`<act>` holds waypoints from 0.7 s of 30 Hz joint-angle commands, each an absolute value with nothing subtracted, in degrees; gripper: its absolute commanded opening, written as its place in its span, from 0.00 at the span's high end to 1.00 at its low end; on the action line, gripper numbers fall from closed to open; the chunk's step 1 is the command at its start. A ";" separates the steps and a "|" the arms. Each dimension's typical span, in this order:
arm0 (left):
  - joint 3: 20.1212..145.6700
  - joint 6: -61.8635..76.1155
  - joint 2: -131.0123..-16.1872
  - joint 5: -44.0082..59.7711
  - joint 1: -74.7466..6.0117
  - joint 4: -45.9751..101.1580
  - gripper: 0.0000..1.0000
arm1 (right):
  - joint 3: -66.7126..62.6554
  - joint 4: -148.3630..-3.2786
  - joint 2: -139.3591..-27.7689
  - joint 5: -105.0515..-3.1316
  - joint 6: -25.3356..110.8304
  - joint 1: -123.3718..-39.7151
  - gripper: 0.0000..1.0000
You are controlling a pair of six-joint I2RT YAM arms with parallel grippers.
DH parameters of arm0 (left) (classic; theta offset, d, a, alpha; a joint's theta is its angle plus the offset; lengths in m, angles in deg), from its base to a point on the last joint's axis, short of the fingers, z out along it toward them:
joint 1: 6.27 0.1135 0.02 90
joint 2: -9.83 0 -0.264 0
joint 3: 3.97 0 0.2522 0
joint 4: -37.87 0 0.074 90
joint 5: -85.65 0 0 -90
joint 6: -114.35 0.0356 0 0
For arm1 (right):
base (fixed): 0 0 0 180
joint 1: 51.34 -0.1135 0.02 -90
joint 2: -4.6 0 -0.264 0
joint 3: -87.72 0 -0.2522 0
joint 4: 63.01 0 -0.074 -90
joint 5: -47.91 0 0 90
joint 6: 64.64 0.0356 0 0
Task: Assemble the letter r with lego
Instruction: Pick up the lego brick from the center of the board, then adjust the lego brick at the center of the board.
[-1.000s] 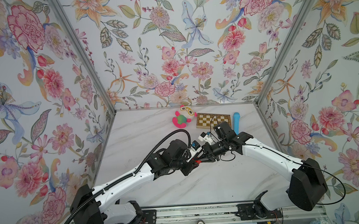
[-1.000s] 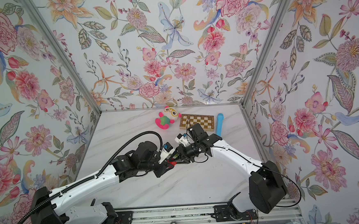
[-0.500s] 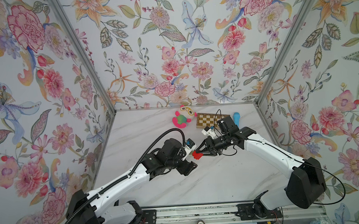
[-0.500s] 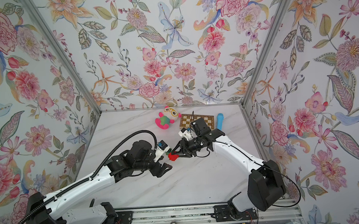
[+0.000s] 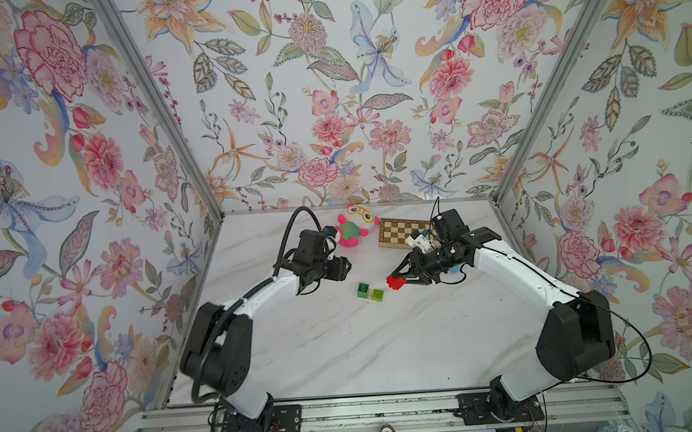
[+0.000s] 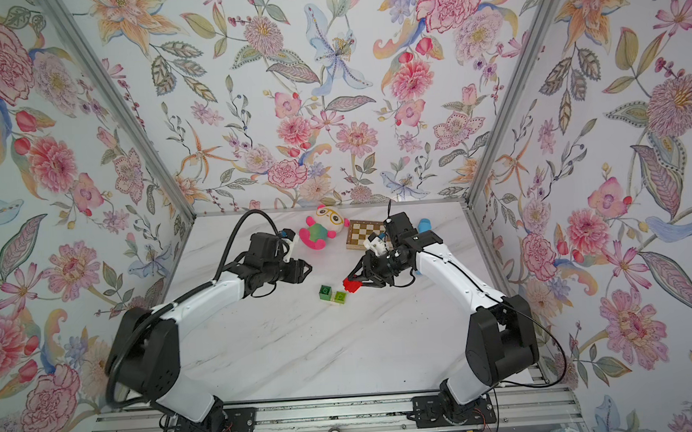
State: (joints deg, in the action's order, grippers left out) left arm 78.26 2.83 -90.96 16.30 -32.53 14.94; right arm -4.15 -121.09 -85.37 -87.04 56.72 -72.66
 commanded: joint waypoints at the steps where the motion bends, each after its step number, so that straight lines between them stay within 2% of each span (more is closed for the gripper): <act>1: 87.24 5.72 -99.17 21.16 -33.15 14.54 0.43 | -2.10 -123.92 -85.50 -85.47 55.00 -72.06 0.73; 5: 91.33 8.48 -104.37 23.23 -33.44 11.64 0.49 | -2.99 -124.23 -83.69 -84.49 55.76 -71.26 0.73; 10: 90.40 11.64 -106.61 25.58 -33.66 10.01 0.53 | -4.86 -124.15 -81.61 -83.80 56.65 -70.46 0.73; 21: 84.21 13.42 -105.69 26.14 -36.33 9.64 0.54 | -7.24 -124.15 -78.93 -83.14 58.03 -70.48 0.73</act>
